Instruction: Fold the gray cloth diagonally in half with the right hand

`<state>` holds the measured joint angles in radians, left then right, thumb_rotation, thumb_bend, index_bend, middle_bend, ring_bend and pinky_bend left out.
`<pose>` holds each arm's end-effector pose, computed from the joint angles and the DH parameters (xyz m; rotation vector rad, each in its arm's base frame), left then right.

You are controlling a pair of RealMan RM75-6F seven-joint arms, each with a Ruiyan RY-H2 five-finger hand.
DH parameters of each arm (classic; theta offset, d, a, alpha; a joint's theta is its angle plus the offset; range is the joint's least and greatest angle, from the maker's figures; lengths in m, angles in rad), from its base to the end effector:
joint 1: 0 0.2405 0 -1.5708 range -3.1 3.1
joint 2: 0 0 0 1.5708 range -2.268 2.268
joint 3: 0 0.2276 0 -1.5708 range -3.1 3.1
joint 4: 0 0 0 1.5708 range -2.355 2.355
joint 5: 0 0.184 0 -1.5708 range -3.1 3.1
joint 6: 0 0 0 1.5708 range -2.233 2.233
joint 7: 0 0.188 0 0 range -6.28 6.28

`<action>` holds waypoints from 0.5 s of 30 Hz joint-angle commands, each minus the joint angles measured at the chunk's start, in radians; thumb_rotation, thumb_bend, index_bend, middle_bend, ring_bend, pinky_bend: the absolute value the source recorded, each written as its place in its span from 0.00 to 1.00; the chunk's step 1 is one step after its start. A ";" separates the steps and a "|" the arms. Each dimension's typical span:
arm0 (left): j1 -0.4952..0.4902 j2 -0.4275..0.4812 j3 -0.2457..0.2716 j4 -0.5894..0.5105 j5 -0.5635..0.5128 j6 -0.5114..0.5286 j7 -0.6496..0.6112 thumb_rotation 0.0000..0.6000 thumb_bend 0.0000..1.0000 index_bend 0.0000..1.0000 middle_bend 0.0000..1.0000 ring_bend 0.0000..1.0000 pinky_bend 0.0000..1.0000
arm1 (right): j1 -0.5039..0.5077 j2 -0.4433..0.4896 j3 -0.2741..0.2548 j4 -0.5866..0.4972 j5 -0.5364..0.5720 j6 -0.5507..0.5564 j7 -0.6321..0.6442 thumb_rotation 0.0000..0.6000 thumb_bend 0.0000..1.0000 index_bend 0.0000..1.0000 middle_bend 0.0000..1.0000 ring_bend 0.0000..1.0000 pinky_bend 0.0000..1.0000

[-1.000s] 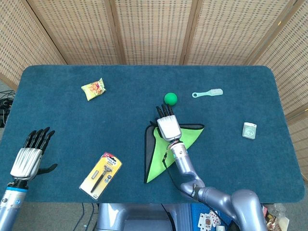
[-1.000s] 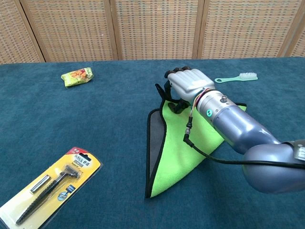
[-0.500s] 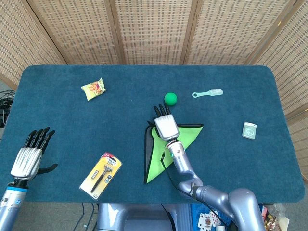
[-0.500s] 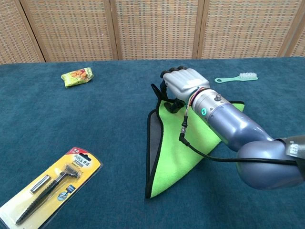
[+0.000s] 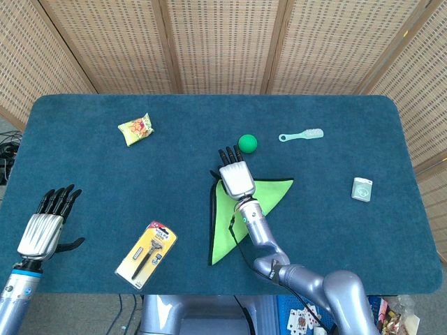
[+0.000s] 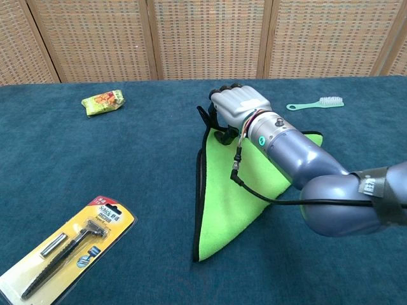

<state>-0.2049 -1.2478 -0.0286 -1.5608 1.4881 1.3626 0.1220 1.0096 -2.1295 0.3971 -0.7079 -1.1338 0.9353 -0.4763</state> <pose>-0.2565 0.2470 0.1121 -1.5533 -0.8975 -0.8672 -0.0464 -0.4157 -0.0886 1.7585 -0.6764 0.9001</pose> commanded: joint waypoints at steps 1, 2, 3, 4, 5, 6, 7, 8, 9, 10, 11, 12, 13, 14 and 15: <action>0.000 0.000 0.000 0.000 -0.001 0.000 0.001 1.00 0.16 0.00 0.00 0.00 0.00 | 0.009 -0.005 0.003 0.015 0.003 -0.009 0.007 1.00 0.54 0.64 0.12 0.00 0.00; -0.001 -0.001 -0.001 0.000 -0.001 0.000 0.002 1.00 0.16 0.00 0.00 0.00 0.00 | 0.011 -0.007 0.003 0.022 0.005 -0.014 0.012 1.00 0.54 0.64 0.12 0.00 0.00; -0.001 -0.001 -0.001 0.000 -0.001 -0.001 0.003 1.00 0.16 0.00 0.00 0.00 0.00 | 0.012 -0.008 0.003 0.026 0.005 -0.017 0.013 1.00 0.54 0.64 0.12 0.00 0.00; -0.001 -0.001 0.000 0.000 -0.002 -0.001 0.003 1.00 0.16 0.00 0.00 0.00 0.00 | 0.013 -0.010 0.001 0.032 0.006 -0.021 0.014 1.00 0.54 0.64 0.12 0.00 0.00; -0.002 -0.002 0.000 0.000 -0.002 -0.002 0.004 1.00 0.16 0.00 0.00 0.00 0.00 | 0.014 -0.013 -0.001 0.039 0.006 -0.024 0.016 1.00 0.54 0.64 0.12 0.00 0.00; -0.002 -0.002 0.001 0.001 -0.001 -0.003 0.005 1.00 0.16 0.00 0.00 0.00 0.00 | 0.015 -0.015 -0.002 0.046 0.007 -0.027 0.019 1.00 0.54 0.64 0.12 0.00 0.00; -0.003 -0.004 0.002 0.001 -0.001 -0.005 0.007 1.00 0.16 0.00 0.00 0.00 0.00 | 0.016 -0.017 -0.002 0.052 0.008 -0.029 0.022 1.00 0.54 0.64 0.12 0.00 0.00; -0.003 -0.004 0.003 0.002 -0.001 -0.006 0.008 1.00 0.16 0.00 0.00 0.00 0.00 | 0.017 -0.020 -0.003 0.060 0.009 -0.032 0.025 1.00 0.54 0.64 0.12 0.00 0.00; -0.004 -0.005 0.003 0.002 0.000 -0.007 0.009 1.00 0.16 0.00 0.00 0.00 0.00 | 0.018 -0.022 -0.003 0.067 0.009 -0.035 0.028 1.00 0.54 0.64 0.12 0.00 0.00; -0.005 -0.005 0.004 0.002 0.001 -0.008 0.010 1.00 0.16 0.00 0.00 0.00 0.00 | 0.019 -0.024 -0.004 0.075 0.009 -0.037 0.031 1.00 0.54 0.64 0.12 0.00 0.00; -0.005 -0.006 0.004 0.002 0.002 -0.007 0.010 1.00 0.16 0.00 0.00 0.00 0.00 | 0.020 -0.025 -0.004 0.082 0.009 -0.039 0.033 1.00 0.54 0.64 0.12 0.00 0.00; -0.005 -0.006 0.004 0.002 0.001 -0.007 0.011 1.00 0.16 0.00 0.00 0.00 0.00 | 0.020 -0.027 -0.005 0.087 0.009 -0.040 0.037 1.00 0.54 0.64 0.11 0.00 0.00; -0.005 -0.007 0.004 0.002 0.001 -0.008 0.012 1.00 0.16 0.00 0.00 0.00 0.00 | 0.020 -0.028 -0.005 0.092 0.009 -0.041 0.040 1.00 0.54 0.64 0.11 0.00 0.00; -0.005 -0.007 0.005 0.002 0.001 -0.008 0.013 1.00 0.16 0.00 0.00 0.00 0.00 | 0.020 -0.029 -0.007 0.097 0.008 -0.041 0.043 1.00 0.54 0.64 0.10 0.00 0.00; -0.005 -0.007 0.005 0.002 0.002 -0.008 0.014 1.00 0.16 0.00 0.00 0.00 0.00 | 0.019 -0.030 -0.009 0.101 0.006 -0.041 0.045 1.00 0.54 0.63 0.09 0.00 0.00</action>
<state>-0.2102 -1.2545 -0.0239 -1.5591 1.4896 1.3549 0.1358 1.0286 -2.1584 0.3891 -0.6089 -1.1266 0.8949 -0.4330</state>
